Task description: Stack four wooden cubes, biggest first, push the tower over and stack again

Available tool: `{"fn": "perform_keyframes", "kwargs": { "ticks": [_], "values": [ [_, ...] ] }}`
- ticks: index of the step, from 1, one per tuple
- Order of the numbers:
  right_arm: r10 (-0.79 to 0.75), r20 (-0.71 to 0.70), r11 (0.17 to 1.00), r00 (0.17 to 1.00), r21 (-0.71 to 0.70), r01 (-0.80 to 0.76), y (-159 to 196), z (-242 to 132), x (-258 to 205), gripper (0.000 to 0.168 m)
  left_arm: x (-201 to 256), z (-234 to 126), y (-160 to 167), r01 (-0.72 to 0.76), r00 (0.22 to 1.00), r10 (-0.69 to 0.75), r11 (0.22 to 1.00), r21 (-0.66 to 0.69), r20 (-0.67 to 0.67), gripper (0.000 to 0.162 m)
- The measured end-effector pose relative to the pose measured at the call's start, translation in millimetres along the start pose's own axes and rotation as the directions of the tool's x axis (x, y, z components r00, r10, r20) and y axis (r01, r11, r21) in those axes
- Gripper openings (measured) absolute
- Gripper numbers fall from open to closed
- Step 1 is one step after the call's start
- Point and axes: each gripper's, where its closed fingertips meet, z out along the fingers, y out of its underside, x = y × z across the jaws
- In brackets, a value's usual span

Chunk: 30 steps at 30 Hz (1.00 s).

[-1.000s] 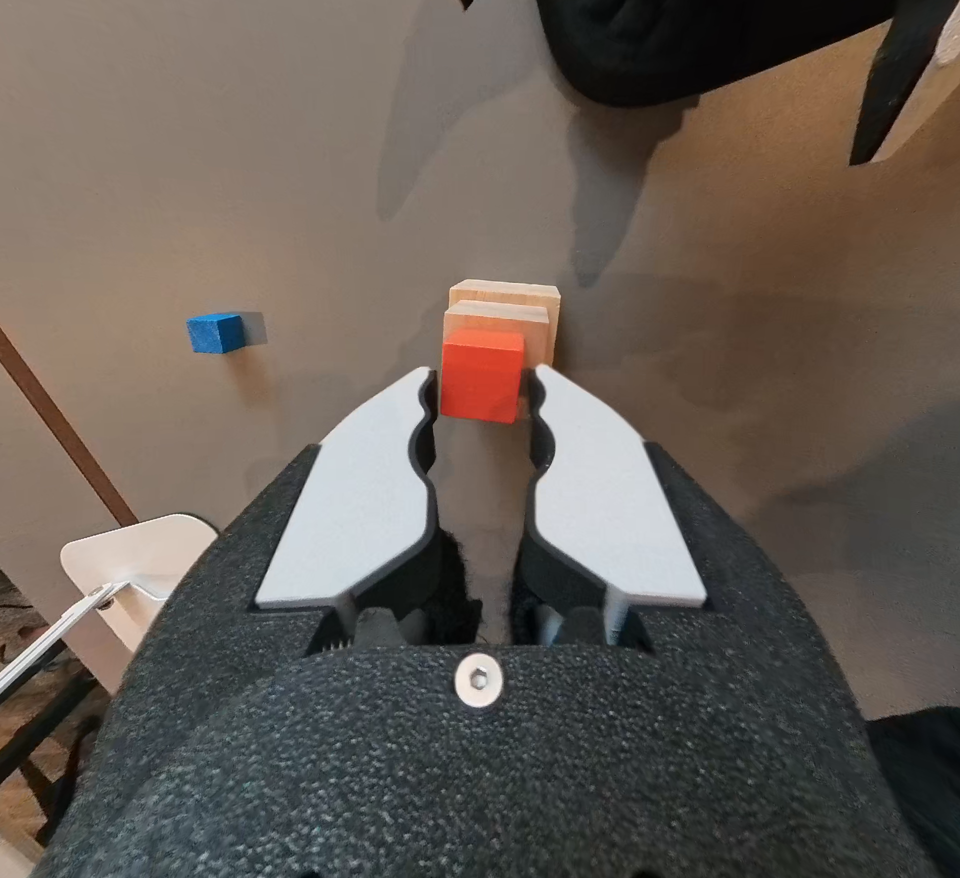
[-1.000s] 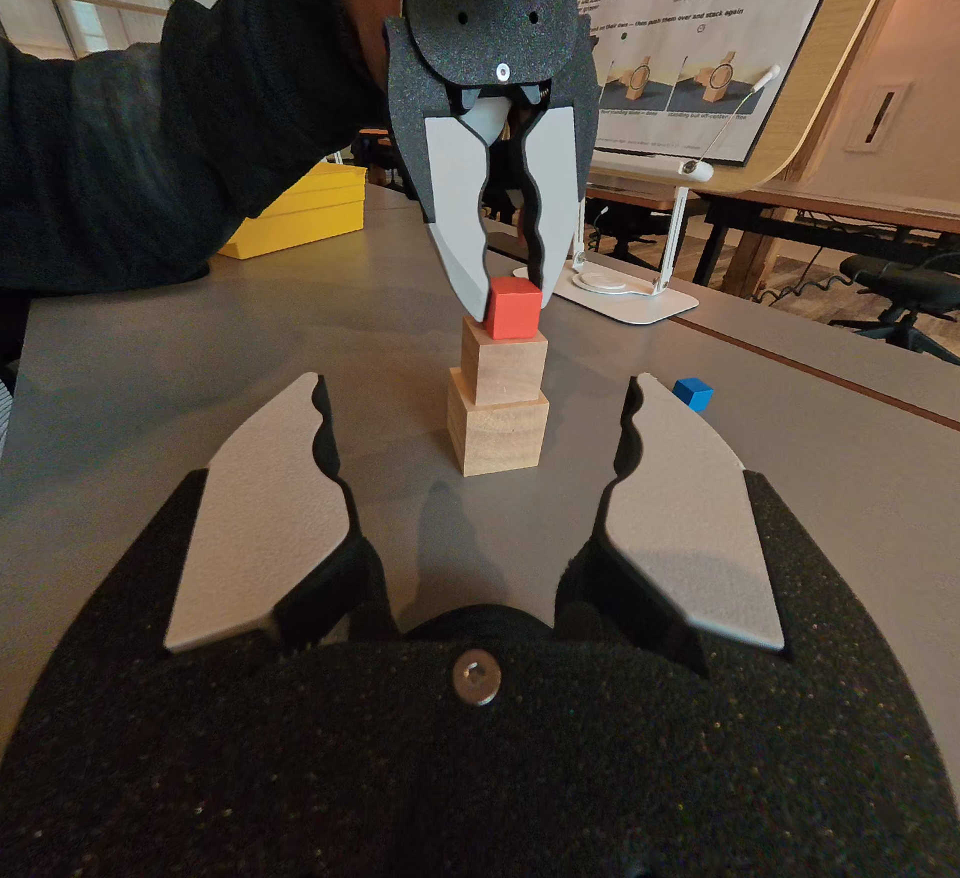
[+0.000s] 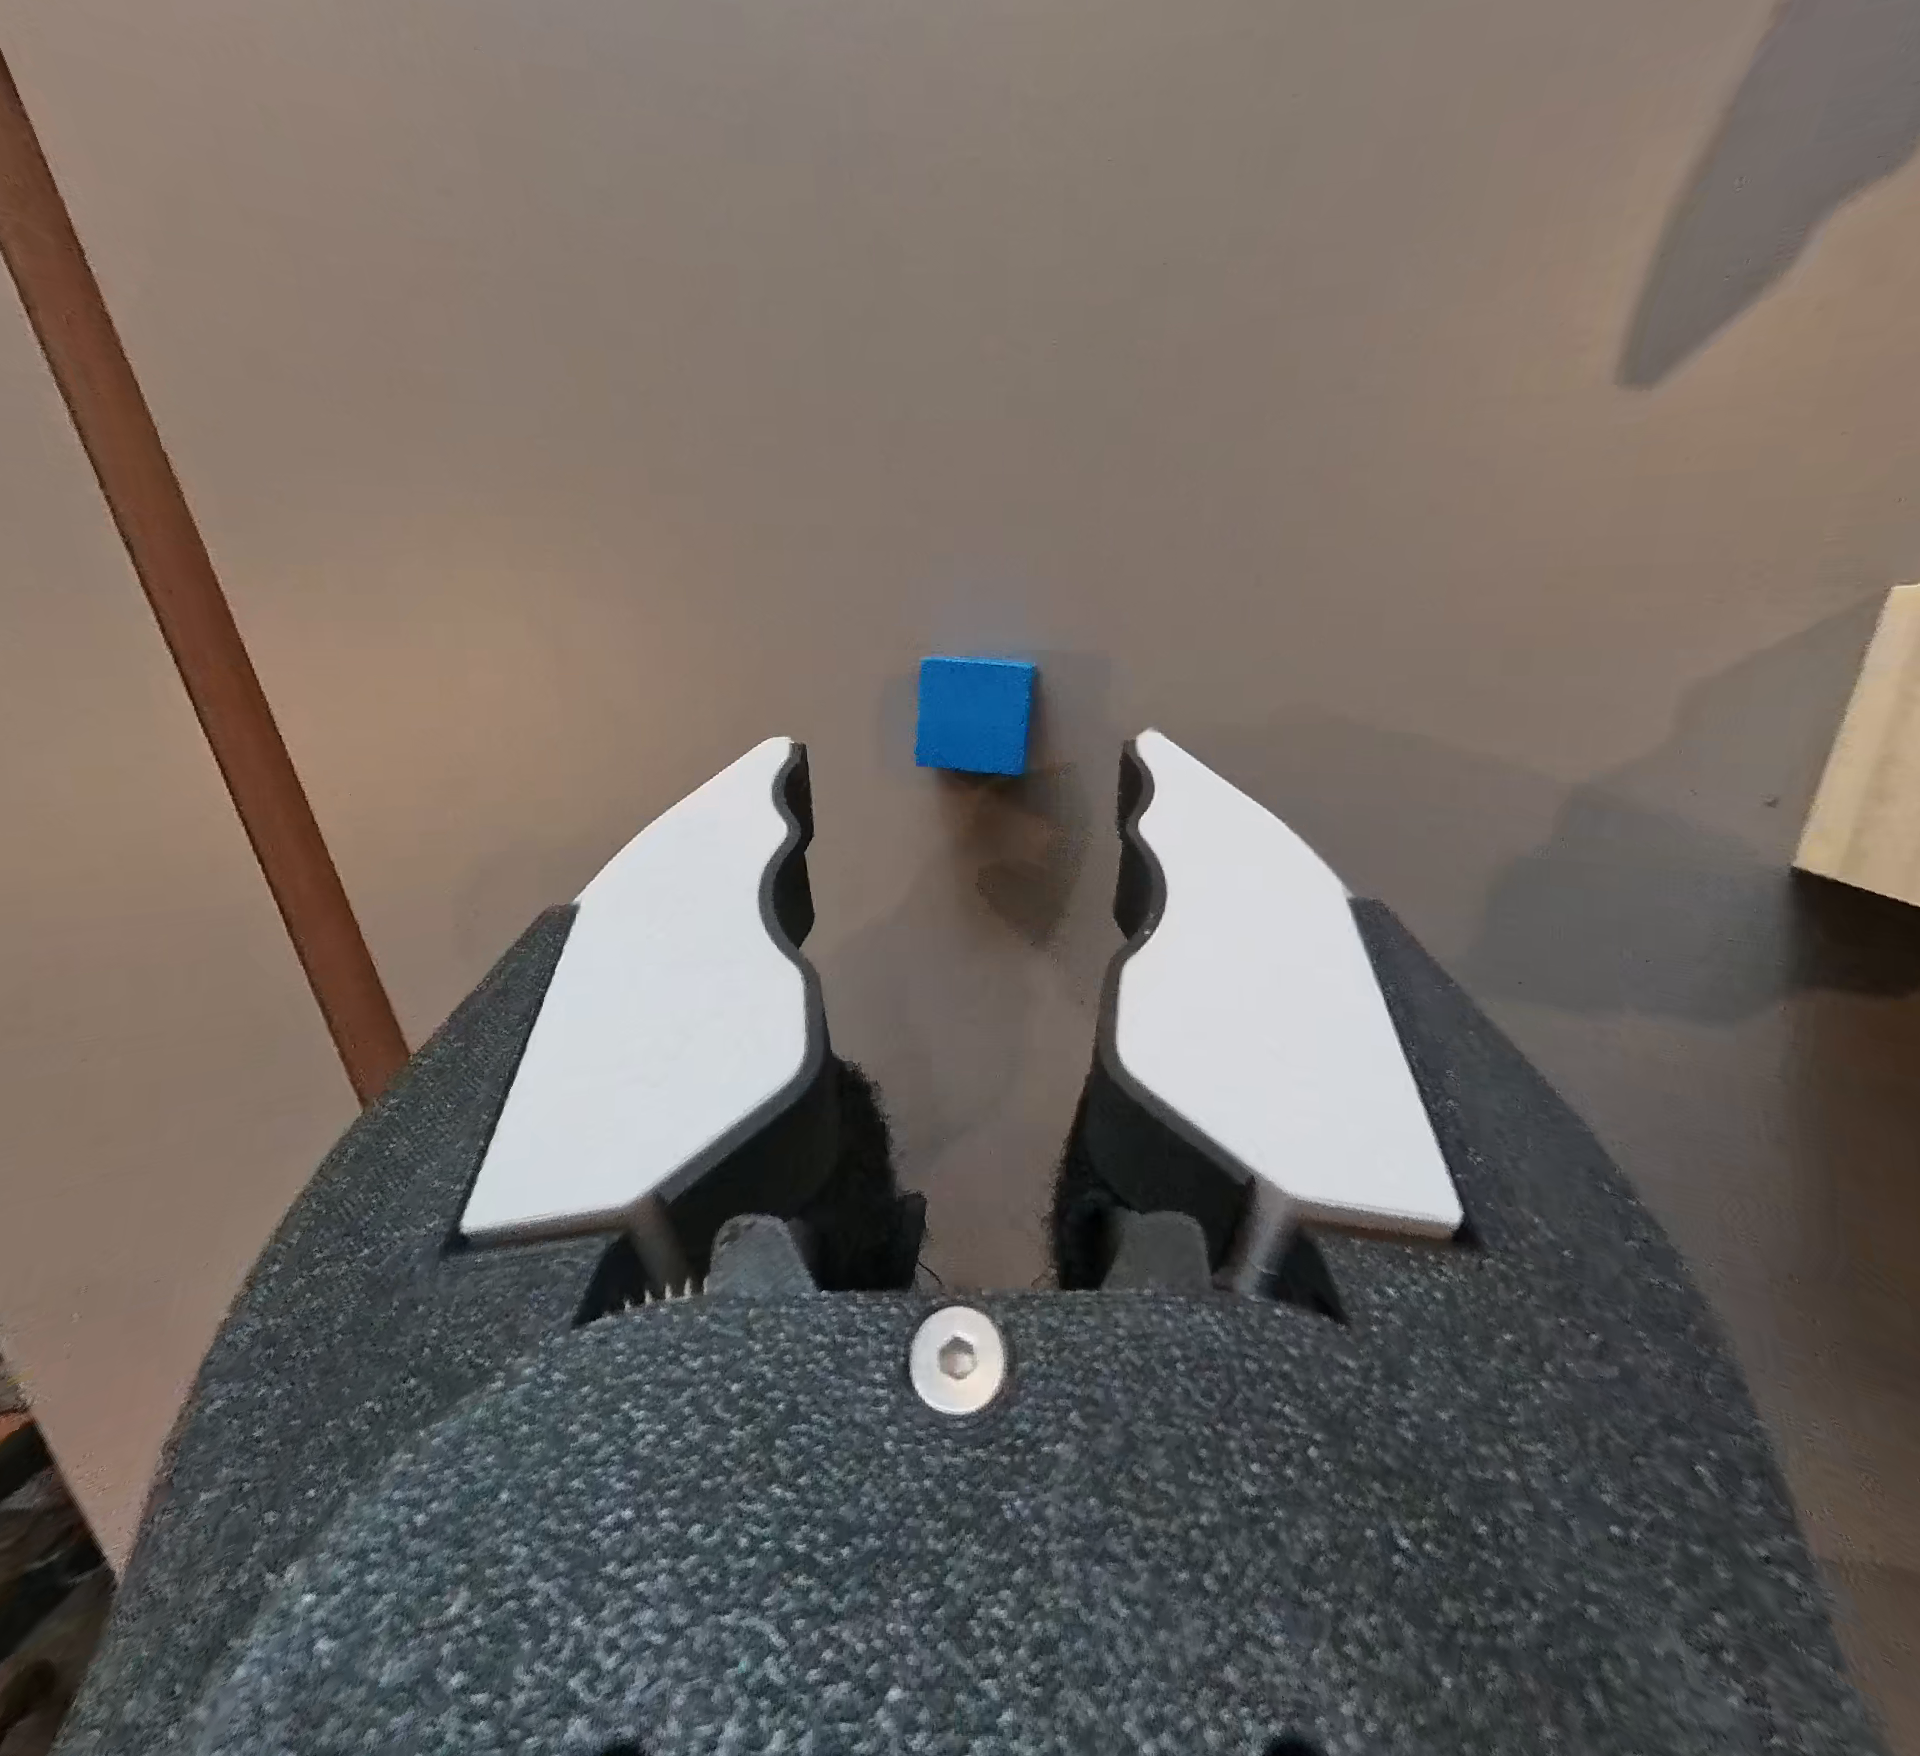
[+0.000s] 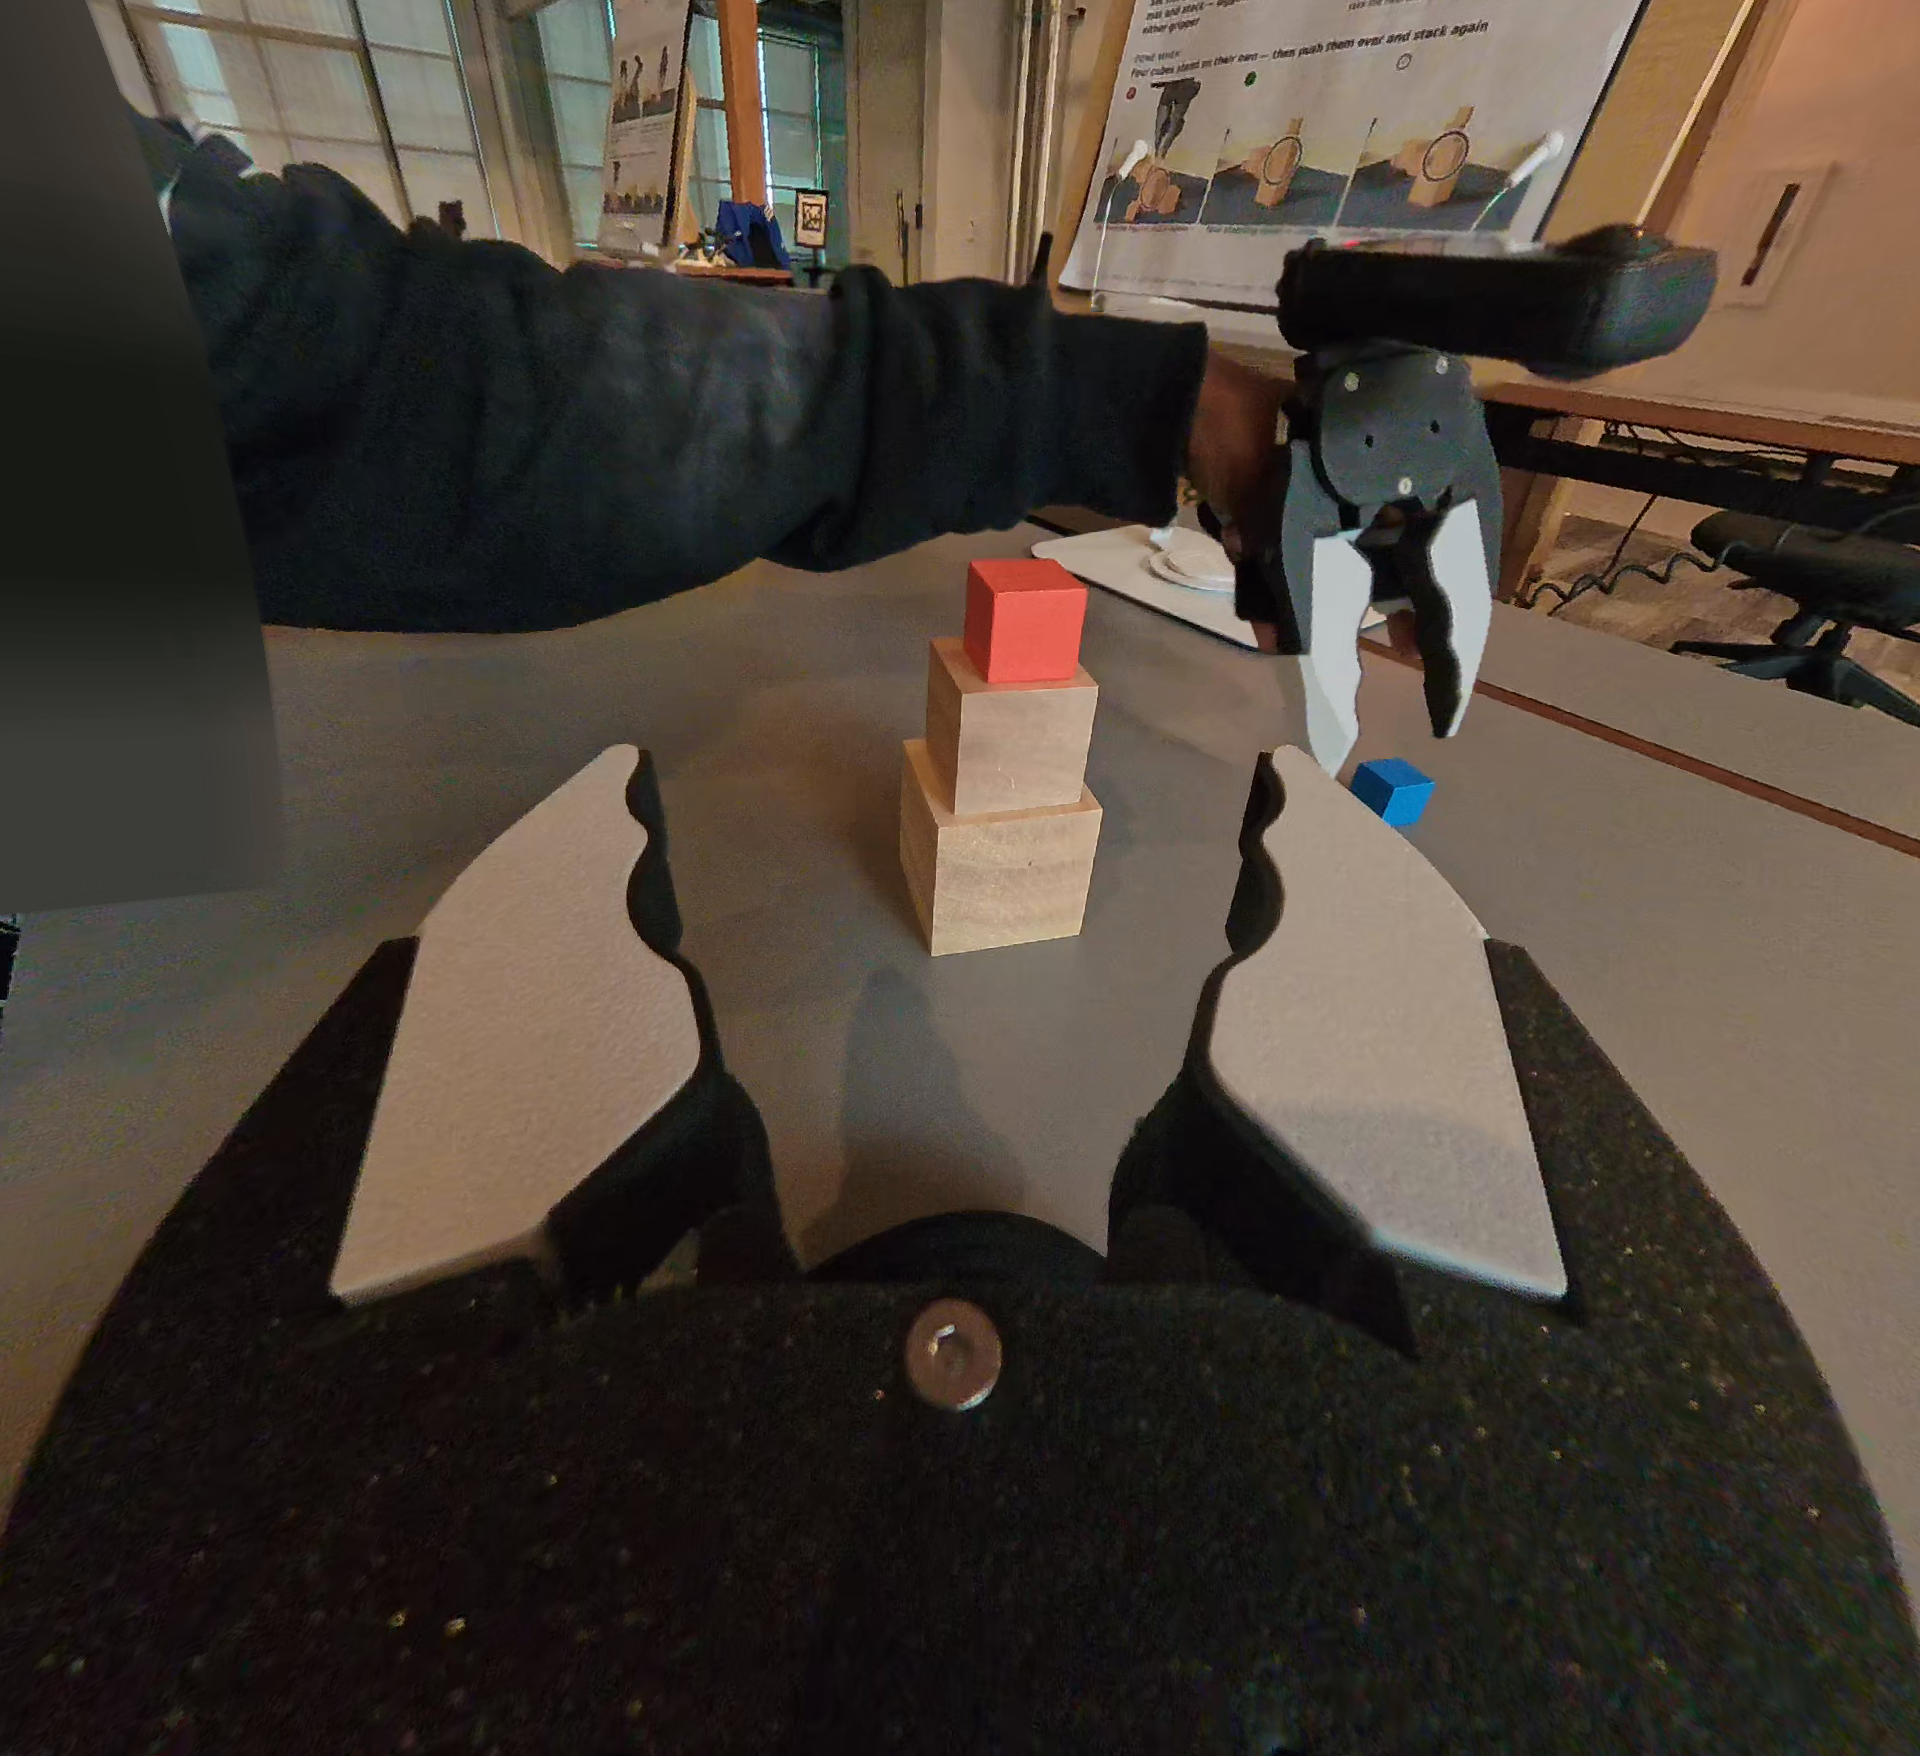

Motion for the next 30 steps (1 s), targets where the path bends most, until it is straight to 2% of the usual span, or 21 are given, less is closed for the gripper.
{"fn": "perform_keyframes", "kwargs": {
  "ticks": [6,8,9,12,15,19,25,30],
  "values": [
    [-0.005,0.003,1.0,1.0,-0.002,0.005,0,0,-1,0.105,-1,11,3,-0.03,0.999,0.029,0.999,-0.016,-0.017,0.05],
    [-0.006,0.004,1.0,1.0,-0.002,0.006,0,1,-1,0.105,2,11,1,-0.048,0.999,0.048,0.999,0.001,-0.021,0.034],
    [-0.006,0.004,1.0,1.0,-0.001,0.006,0,1,-1,0.105,3,11,0,-0.052,0.998,0.052,0.999,0.005,-0.023,0.021],
    [-0.007,0.004,1.0,1.0,0.003,0.007,-1,0,-1,0.105,8,3,2,-0.042,0.998,0.042,0.999,-0.018,-0.038,0.02],
    [-0.007,0.007,1.0,1.0,0.002,0.007,-1,0,-1,0.106,13,-20,-1,-0.042,0.999,0.042,0.999,-0.029,-0.021,0.02],
    [-0.012,0.007,1.0,1.0,0.0,0.012,0,1,-2,0.105,26,-70,-16,-0.056,0.998,0.056,0.998,-0.013,0.02,0.02],
    [-0.011,0.004,1.0,1.0,0.003,0.011,-1,1,-1,0.105,76,-143,-52,-0.077,0.997,0.075,0.996,0.055,0.026,0.02],
    [-0.01,0.002,1.0,1.0,0.006,0.01,-1,1,-1,0.105,126,-173,-70,-0.083,0.997,0.083,0.993,0.083,0.004,0.02]
  ]
}}
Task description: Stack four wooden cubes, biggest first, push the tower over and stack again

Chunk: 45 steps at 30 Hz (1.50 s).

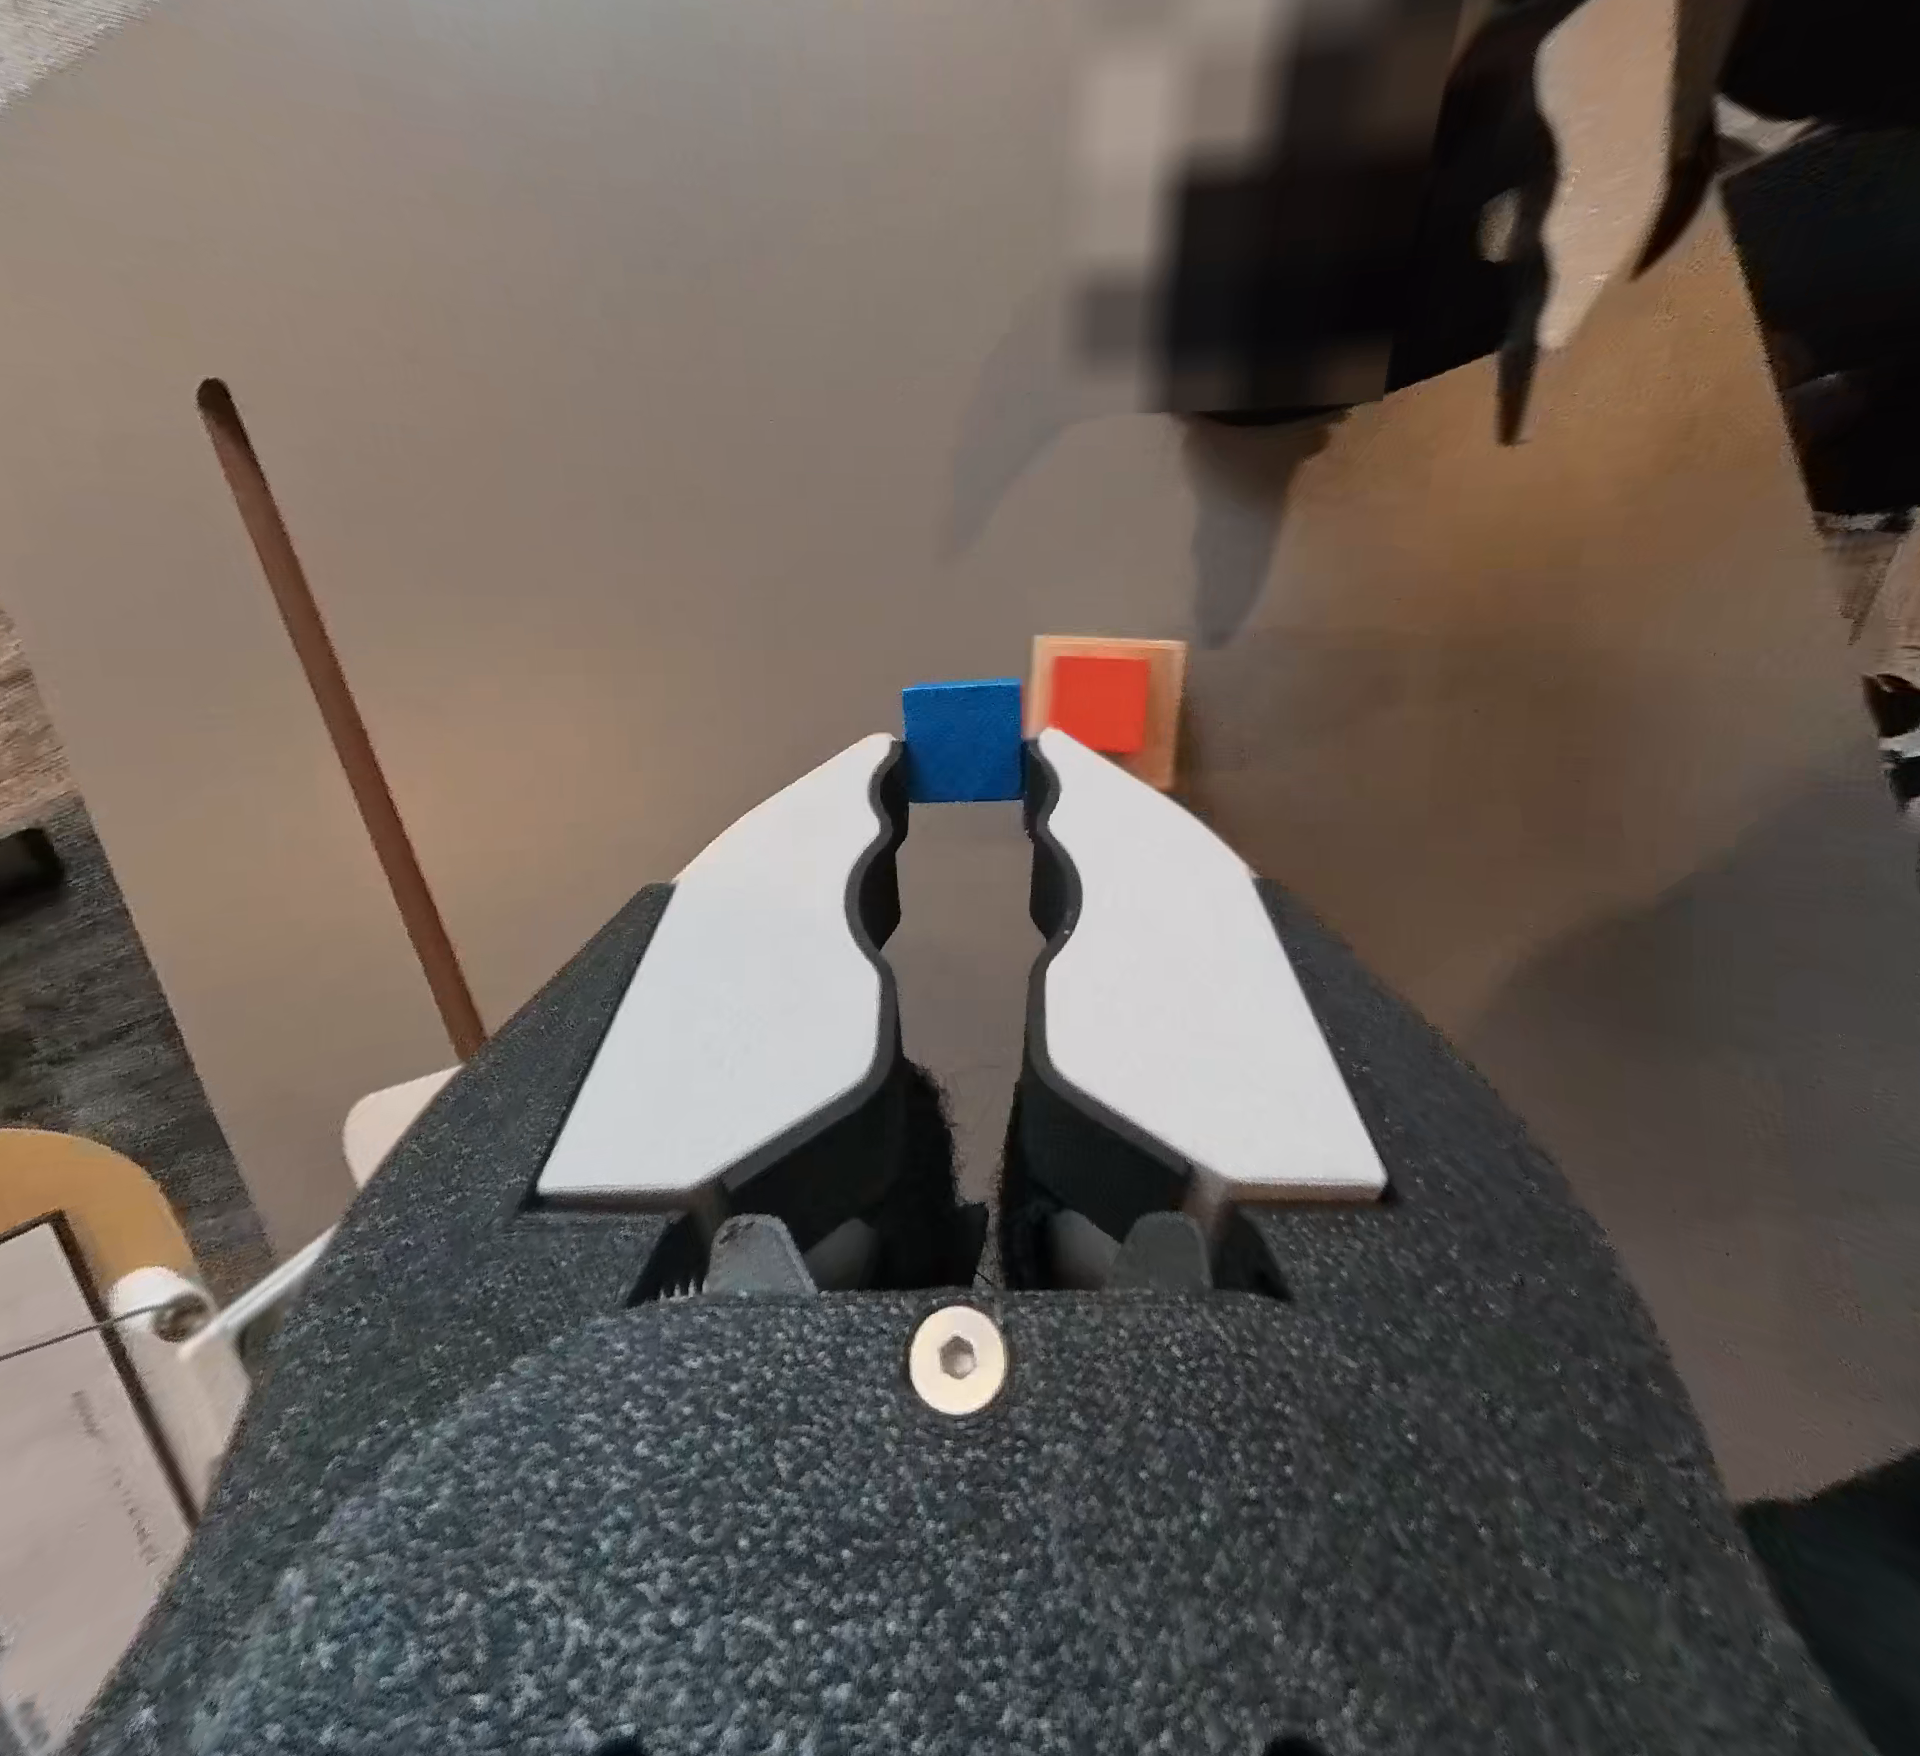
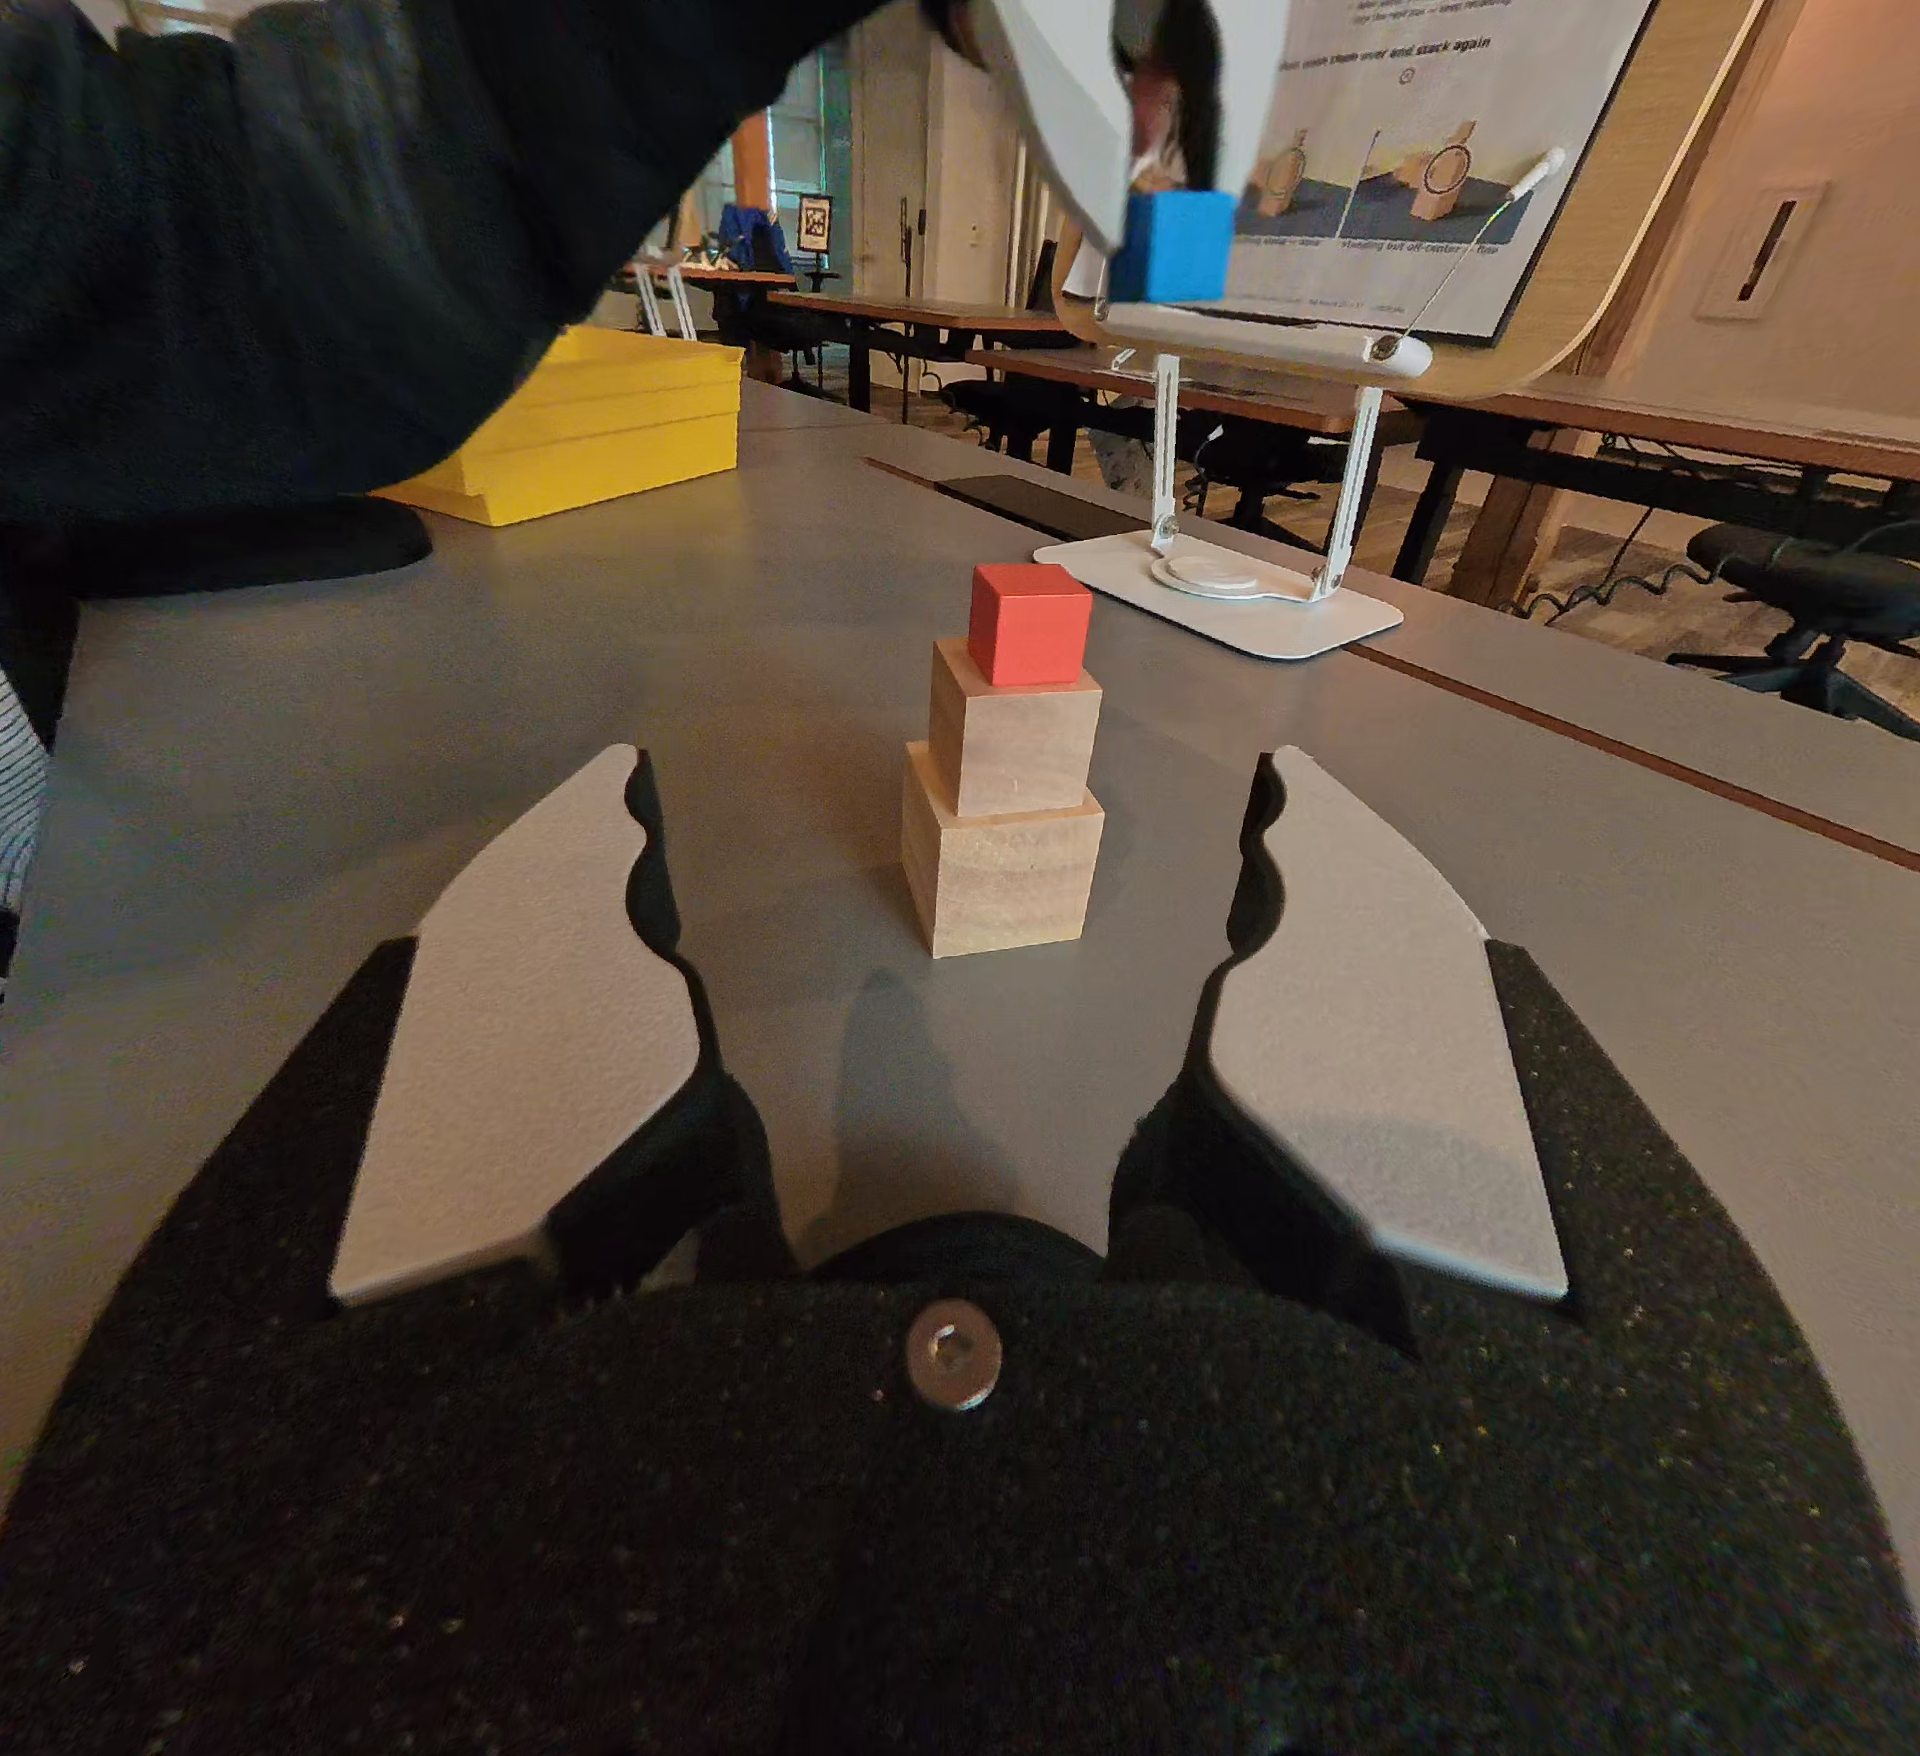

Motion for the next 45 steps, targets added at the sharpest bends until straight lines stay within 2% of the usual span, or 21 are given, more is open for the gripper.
{"fn": "perform_keyframes", "kwargs": {
  "ticks": [7,16,33,36,41,45],
  "values": [
    [-0.001,-0.002,1.0,1.0,0.003,0.001,0,0,0,0.105,34,15,7,-0.023,0.999,0.02,0.996,-0.082,-0.034,0.02],
    [0.002,-0.002,1.0,1.0,0.006,-0.002,-1,0,1,0.105,35,46,17,-0.022,0.997,0.013,0.991,-0.132,-0.071,0.02],
    [0.002,-0.002,1.0,1.0,0.006,-0.002,-1,0,1,0.105,34,55,22,-0.026,0.994,0.012,0.991,-0.133,-0.105,0.02],
    [0.002,-0.002,1.0,1.0,0.005,-0.002,-1,0,1,0.105,35,54,23,-0.024,0.993,0.008,0.99,-0.136,-0.116,0.035],
    [0.003,-0.002,1.0,1.0,0.005,-0.003,-1,0,1,0.105,32,46,18,-0.02,0.995,0.011,0.996,-0.093,-0.098,0.043],
    [0.002,-0.003,1.0,1.0,0.004,-0.002,0,1,1,0.105,13,33,1,0.036,0.999,-0.035,0.999,0.027,-0.04,0.041]
  ]
}}
